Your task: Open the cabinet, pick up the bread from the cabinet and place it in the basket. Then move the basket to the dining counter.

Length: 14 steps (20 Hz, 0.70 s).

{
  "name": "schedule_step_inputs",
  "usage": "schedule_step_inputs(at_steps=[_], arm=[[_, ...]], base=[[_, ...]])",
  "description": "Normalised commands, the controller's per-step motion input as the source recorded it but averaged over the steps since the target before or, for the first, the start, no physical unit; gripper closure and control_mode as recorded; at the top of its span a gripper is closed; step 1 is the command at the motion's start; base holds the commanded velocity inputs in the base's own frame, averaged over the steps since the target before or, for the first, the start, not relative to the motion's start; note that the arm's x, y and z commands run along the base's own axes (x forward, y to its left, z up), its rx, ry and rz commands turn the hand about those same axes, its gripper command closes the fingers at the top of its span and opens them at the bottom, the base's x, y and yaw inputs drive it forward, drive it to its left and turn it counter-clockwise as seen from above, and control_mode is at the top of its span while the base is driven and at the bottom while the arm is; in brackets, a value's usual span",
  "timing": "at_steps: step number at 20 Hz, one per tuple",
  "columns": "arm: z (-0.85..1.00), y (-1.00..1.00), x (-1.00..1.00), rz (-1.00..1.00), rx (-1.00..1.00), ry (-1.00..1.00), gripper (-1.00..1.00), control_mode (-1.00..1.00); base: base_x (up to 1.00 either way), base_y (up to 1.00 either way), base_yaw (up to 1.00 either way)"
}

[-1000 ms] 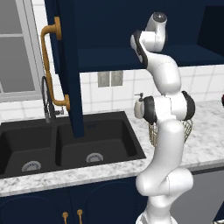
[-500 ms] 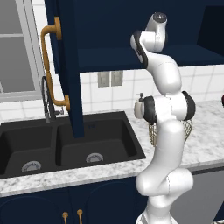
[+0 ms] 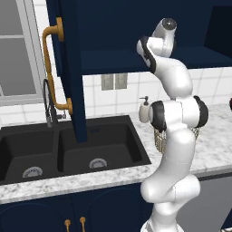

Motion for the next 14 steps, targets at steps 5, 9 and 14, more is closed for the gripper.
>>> schedule_step_inputs(at_steps=[5, 9, 14], arm=[[-0.02, 0.0, -0.47, 0.0, 0.0, -0.27, 1.0, -1.0], [0.32, 0.02, -0.98, 0.0, 0.0, -0.18, 1.0, -1.0], [0.42, 0.03, -1.0, 0.0, 0.0, -0.18, 1.0, -1.0]], base=[[0.0, 0.0, 0.0], [0.0, 0.0, 0.0], [0.0, 0.0, 0.0]])
